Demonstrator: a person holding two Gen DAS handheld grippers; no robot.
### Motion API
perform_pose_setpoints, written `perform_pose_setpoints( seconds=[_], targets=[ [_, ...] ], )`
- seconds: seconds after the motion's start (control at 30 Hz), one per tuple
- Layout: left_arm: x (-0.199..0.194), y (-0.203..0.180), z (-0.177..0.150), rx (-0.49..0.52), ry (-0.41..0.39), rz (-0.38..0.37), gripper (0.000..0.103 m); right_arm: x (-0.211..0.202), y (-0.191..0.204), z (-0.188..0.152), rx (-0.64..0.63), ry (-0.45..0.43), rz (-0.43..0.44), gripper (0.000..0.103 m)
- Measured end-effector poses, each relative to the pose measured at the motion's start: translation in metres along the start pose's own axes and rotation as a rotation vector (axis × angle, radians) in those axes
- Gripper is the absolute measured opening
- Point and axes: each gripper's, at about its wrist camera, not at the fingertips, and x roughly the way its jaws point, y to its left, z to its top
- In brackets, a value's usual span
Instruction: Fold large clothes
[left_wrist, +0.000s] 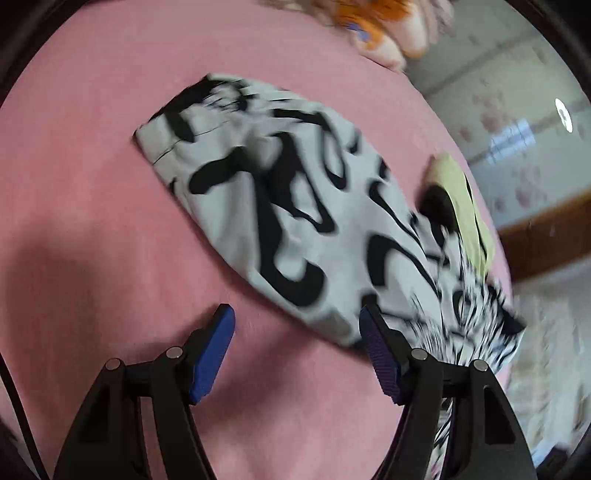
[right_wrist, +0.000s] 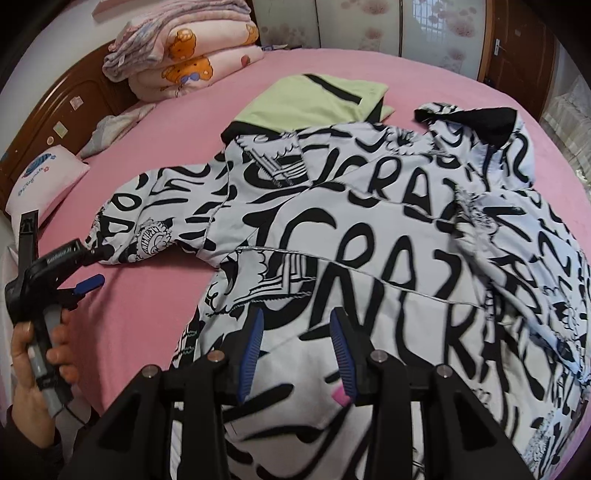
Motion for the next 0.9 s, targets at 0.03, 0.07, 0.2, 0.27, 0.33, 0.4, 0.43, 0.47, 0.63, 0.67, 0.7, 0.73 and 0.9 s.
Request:
perform_pose_setpoints(
  seconds=[0.03,0.07,0.2,0.27,0.33,0.4,0.43,0.47,0.63,0.67,0.7,0.73,0.9],
  targets=[
    [0.004,0.005,0.004,-0.027,-0.004,-0.013,0.068,0.006,0.002,0.001,0.006,0.009,0.004,0.037],
    [0.008,0.007,0.008,-0.047,-0.012,-0.025,0.068,0.009,0.003,0.001,0.011,0.014,0.007,0.037],
    [0.021,0.009,0.022,-0.082,-0.058,-0.031,0.068,0.025,0.007,-0.001,0.036,0.039,0.030,0.037],
    [0.027,0.006,0.028,-0.089,-0.081,-0.005,0.059,0.031,0.007,-0.003,0.051,0.054,0.041,0.037],
    [0.032,0.002,0.036,-0.079,-0.094,0.051,0.020,0.037,0.004,-0.007,0.077,0.075,0.060,0.037],
    [0.032,-0.002,0.044,-0.093,-0.099,0.043,0.009,0.040,-0.003,-0.010,0.101,0.091,0.071,0.037],
    [0.030,-0.008,0.045,-0.084,-0.109,0.058,0.008,0.041,-0.007,-0.012,0.113,0.094,0.073,0.037],
    [0.026,-0.016,0.046,-0.065,-0.125,0.076,0.007,0.040,-0.010,-0.014,0.121,0.095,0.074,0.037],
    [-0.021,-0.108,0.028,0.163,-0.259,0.038,0.006,0.025,-0.042,-0.020,0.178,0.061,0.056,0.037],
    [-0.029,-0.131,0.021,0.220,-0.273,0.015,0.006,0.019,-0.051,-0.022,0.197,0.044,0.049,0.037],
    [-0.035,-0.151,0.014,0.269,-0.284,-0.005,0.006,0.015,-0.059,-0.023,0.212,0.033,0.045,0.037],
    [-0.042,-0.172,0.004,0.323,-0.295,-0.025,0.006,0.008,-0.069,-0.025,0.236,0.016,0.039,0.037],
    [-0.049,-0.285,-0.079,0.631,-0.263,-0.149,0.007,-0.019,-0.118,-0.037,0.346,-0.050,0.025,0.038]
  ],
)
